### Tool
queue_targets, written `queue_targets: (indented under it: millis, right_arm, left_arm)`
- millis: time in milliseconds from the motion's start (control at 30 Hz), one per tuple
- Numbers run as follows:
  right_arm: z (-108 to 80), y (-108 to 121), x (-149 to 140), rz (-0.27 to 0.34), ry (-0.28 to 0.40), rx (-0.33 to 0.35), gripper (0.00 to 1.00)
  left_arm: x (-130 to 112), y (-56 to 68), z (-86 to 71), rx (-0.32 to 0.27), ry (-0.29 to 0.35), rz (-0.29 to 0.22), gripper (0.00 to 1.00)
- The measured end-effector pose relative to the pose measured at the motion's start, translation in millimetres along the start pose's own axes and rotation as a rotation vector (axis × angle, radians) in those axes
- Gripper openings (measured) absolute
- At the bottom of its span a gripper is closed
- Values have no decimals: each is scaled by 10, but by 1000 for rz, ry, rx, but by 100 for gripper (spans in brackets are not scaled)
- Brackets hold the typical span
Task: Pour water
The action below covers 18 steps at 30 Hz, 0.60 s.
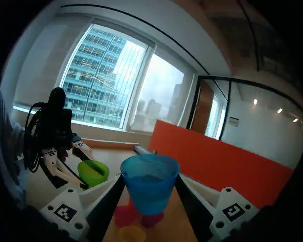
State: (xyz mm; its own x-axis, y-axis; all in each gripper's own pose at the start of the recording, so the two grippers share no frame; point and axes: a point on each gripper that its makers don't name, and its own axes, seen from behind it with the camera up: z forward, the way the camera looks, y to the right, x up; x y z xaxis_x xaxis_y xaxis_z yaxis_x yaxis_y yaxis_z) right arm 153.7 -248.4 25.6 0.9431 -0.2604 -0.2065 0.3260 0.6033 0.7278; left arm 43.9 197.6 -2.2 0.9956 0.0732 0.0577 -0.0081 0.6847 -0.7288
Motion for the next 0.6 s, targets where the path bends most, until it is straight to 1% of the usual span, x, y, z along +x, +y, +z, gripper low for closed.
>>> queue_targets:
  millis: [600]
  right_arm:
    - [121,1,363,-208,31,-7,88]
  left_arm:
    - [41,86,13,-13,5,9,85]
